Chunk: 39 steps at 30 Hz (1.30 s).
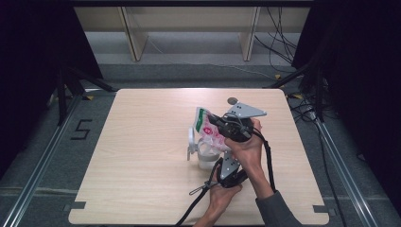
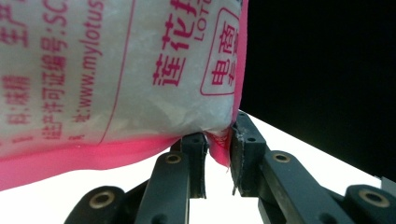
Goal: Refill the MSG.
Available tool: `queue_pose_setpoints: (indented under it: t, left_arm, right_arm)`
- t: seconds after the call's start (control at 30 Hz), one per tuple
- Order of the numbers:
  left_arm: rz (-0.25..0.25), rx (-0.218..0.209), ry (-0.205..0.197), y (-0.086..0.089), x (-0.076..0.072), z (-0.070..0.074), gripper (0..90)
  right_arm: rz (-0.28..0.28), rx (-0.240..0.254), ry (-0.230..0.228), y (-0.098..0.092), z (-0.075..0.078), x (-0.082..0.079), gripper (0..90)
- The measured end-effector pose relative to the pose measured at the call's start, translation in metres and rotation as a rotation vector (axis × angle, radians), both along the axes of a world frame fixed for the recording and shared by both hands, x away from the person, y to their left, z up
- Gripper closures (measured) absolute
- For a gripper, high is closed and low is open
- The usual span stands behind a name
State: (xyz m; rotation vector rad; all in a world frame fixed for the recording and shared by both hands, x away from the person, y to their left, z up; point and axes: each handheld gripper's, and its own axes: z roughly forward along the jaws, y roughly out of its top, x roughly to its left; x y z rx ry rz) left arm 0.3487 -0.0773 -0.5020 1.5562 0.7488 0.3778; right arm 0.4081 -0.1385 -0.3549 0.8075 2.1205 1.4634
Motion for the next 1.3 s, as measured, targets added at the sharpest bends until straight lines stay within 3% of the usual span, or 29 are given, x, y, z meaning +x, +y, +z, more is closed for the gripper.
queue_pose_setpoints:
  t: [0.83, 0.93, 1.1, 1.2, 1.27, 1.3]
  left_arm:
    - [0.005, -0.009, -0.002, 0.0002, -0.0003, 0.0003, 77.0]
    - [0.004, -0.012, -0.002, 0.0002, -0.0004, 0.0001, 77.0]
    - [0.004, -0.014, 0.001, 0.0002, -0.0001, -0.0001, 77.0]
    - [0.003, -0.013, -0.001, 0.0002, -0.0002, -0.0001, 77.0]
    - [0.0, -0.013, 0.001, 0.0005, -0.0005, 0.0, 77.0]
    - [-0.01, 0.04, -0.008, 0.0035, 0.0004, 0.0, 77.0]
  right_arm:
    - [-0.006, 0.005, -0.009, 0.0032, -0.0004, -0.0006, 90.0]
    - [-0.008, 0.007, 0.01, 0.0036, -0.0004, -0.0016, 90.0]
    - [-0.006, -0.001, -0.009, 0.004, -0.0016, 0.0003, 90.0]
    - [0.0, -0.002, 0.004, 0.0048, -0.0013, -0.0012, 90.0]
    - [0.007, -0.008, -0.022, 0.0043, -0.0016, 0.001, 90.0]
    - [0.009, -0.015, -0.022, 0.0054, -0.0024, 0.0008, 90.0]
